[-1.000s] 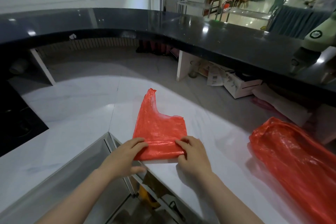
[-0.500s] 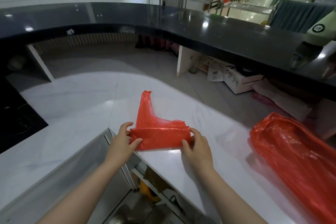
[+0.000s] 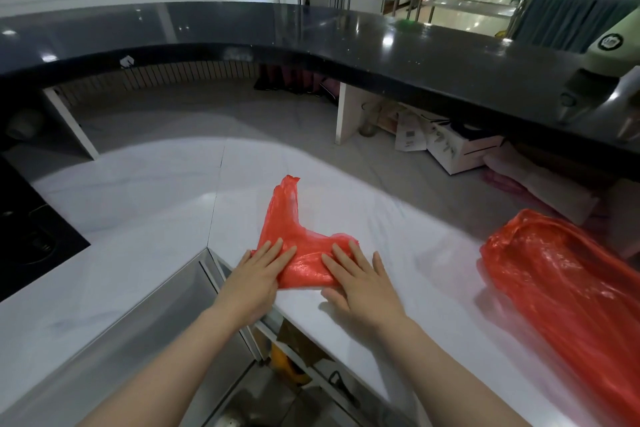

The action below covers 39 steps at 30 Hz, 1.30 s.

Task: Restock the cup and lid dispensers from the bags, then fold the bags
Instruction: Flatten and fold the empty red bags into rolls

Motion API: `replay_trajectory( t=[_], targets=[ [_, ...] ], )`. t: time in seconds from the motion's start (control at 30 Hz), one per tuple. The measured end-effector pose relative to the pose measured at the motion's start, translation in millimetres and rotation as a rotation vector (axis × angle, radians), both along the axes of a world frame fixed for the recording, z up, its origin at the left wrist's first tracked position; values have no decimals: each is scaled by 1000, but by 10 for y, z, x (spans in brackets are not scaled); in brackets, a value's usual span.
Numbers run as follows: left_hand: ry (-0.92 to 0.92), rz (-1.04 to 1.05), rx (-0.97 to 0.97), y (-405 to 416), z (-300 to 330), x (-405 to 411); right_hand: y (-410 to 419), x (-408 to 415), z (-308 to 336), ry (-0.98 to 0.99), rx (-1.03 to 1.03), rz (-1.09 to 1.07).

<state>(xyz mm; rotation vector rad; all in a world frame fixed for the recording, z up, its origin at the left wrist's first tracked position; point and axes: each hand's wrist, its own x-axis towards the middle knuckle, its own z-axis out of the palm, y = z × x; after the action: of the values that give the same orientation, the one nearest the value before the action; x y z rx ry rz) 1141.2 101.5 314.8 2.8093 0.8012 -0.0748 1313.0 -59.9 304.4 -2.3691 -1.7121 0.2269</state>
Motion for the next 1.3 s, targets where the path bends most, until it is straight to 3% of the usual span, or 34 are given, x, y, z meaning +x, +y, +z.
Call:
replay_trajectory(
  t=[0.2,0.33,0.57,0.67,0.83,0.97,1.1,1.23,1.3],
  targets=[
    [44,-34,-19,19,-1,-14,9,-41,49,76,39,-81],
    [-3,-79,-22,62,118,-26,-31,-18,143,178,197,-163],
    [-147,-25,-261,79,237,-130,-175,34,133,212,309,-285],
    [-325,68,-346,83,272,-136,-158,67,145,227,308,-297],
    [-589,372,-532,84,261,-92,-120,132,139,456,425,-505],
    [-587,496,-433,31,210,-23,-112,113,108,329,413,-457],
    [-575,496,-315,-61,186,31,-97,117,110,435,385,-541],
    [-410,215,224,-162,163,80,-81,81,139,424,367,-499],
    [-380,-25,343,-171,154,96,-87,89,124,413,352,-474]
  ],
)
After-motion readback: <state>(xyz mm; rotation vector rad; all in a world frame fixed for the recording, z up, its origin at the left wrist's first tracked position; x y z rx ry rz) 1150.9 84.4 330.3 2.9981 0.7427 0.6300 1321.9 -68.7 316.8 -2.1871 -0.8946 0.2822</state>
